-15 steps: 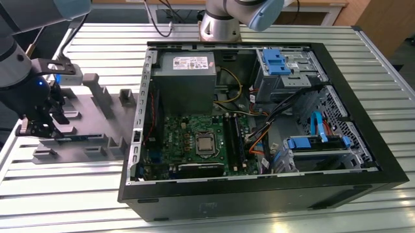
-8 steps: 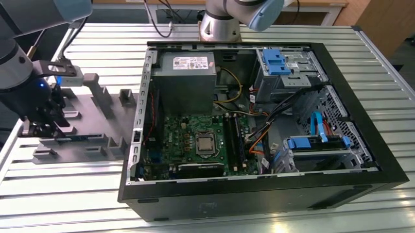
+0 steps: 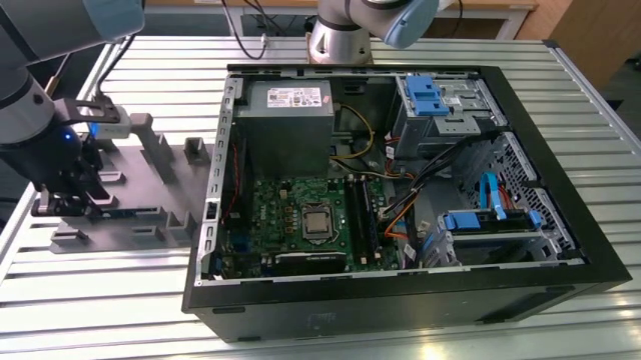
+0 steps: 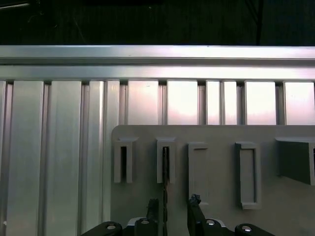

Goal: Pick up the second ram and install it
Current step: 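Pick up the second ram and move it above second insertion slot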

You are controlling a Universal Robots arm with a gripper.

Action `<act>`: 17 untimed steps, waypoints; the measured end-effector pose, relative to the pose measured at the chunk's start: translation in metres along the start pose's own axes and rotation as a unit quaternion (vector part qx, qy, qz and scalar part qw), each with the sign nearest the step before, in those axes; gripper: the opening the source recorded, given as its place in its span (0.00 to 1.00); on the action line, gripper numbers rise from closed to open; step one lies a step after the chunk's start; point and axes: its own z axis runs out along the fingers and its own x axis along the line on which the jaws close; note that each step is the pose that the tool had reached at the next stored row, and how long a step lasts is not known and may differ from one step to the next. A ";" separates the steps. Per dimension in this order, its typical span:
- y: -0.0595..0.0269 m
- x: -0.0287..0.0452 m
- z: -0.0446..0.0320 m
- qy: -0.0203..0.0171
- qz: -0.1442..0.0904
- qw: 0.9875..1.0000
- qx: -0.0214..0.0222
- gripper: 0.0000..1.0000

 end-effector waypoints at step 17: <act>-0.0011 0.0022 0.0121 0.001 0.000 1.000 0.000 0.36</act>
